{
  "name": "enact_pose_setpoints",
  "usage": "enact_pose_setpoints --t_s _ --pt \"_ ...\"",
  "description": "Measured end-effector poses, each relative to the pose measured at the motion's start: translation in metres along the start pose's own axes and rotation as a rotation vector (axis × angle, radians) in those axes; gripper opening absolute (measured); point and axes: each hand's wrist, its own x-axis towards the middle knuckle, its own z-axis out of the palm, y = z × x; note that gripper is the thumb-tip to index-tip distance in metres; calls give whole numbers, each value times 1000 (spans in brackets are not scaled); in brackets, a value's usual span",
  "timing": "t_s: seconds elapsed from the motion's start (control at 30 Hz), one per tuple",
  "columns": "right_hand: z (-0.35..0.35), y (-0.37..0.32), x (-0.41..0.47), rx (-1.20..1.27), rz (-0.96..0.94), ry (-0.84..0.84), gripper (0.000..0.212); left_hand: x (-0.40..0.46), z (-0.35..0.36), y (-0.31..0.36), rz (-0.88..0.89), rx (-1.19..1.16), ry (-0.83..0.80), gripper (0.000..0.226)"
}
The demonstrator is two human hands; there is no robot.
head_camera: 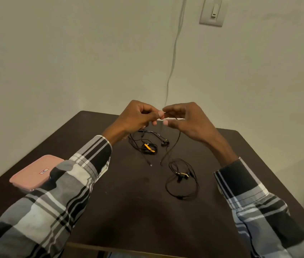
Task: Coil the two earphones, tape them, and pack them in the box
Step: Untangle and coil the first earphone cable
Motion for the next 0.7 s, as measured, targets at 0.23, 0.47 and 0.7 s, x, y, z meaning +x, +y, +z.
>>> enact_pose_setpoints --t_s 0.23,0.47,0.7 --pt "-10 -5 3 215 33 222 11 -4 -10 -5 -13 -40 22 21" --pt "-50 18 -1 353 137 521 14 -13 -22 -22 -111 -71 50 22" --pt "-39 27 -11 -41 188 2 59 -9 -12 -19 -118 -110 29 22"
